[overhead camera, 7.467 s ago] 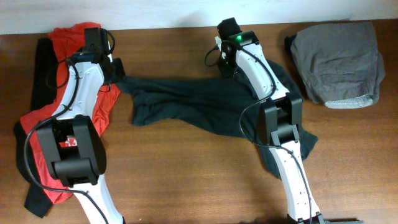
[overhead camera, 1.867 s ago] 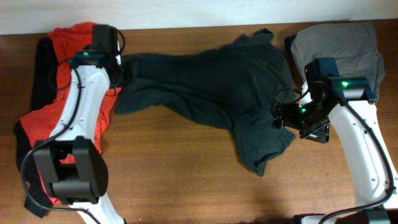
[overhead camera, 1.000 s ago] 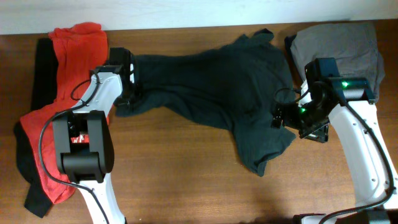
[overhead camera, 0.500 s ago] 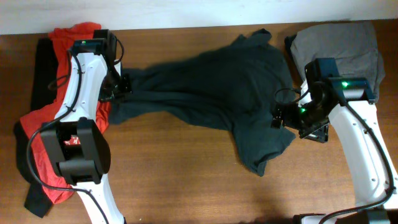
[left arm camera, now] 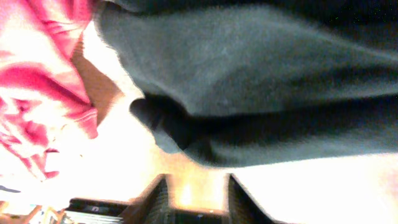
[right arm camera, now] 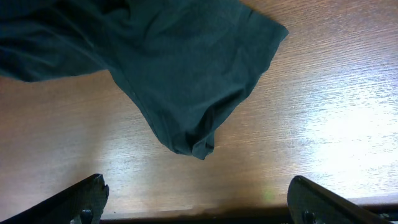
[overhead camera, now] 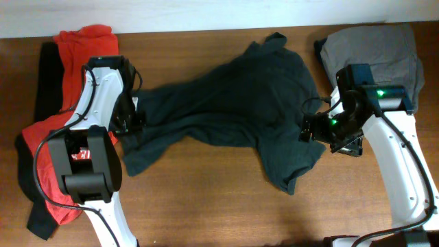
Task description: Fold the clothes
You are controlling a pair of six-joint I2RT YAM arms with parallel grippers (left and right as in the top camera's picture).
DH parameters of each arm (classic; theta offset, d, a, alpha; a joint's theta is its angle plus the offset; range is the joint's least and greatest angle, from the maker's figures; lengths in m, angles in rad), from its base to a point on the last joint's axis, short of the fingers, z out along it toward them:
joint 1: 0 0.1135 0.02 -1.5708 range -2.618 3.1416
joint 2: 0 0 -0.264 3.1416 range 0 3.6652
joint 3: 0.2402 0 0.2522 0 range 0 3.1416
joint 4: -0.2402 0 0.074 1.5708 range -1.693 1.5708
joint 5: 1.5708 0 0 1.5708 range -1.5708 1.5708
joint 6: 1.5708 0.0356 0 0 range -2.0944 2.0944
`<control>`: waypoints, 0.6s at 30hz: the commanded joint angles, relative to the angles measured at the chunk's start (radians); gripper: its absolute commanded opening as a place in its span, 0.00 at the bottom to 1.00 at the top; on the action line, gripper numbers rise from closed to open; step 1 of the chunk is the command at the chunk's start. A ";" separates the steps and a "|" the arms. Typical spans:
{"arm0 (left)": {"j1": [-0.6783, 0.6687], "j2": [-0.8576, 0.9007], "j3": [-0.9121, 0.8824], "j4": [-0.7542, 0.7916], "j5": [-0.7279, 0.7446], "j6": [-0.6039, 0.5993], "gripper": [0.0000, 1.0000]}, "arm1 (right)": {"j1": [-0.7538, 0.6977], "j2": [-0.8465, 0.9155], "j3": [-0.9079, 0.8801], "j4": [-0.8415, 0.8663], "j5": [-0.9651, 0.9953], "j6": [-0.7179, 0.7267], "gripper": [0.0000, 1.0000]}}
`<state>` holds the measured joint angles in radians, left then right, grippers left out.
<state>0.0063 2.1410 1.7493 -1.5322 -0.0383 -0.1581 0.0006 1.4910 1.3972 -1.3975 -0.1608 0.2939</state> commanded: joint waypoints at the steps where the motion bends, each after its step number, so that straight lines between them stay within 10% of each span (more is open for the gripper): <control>1: 0.003 -0.026 -0.031 0.049 -0.017 0.059 0.35 | -0.001 -0.017 -0.005 0.007 -0.008 -0.010 0.97; 18: 0.003 -0.026 -0.031 0.321 -0.055 0.568 0.38 | -0.001 -0.012 -0.005 0.039 0.016 -0.034 0.99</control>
<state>0.0063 2.1410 1.7229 -1.2114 -0.0906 0.2268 0.0006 1.4910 1.3968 -1.3624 -0.1589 0.2718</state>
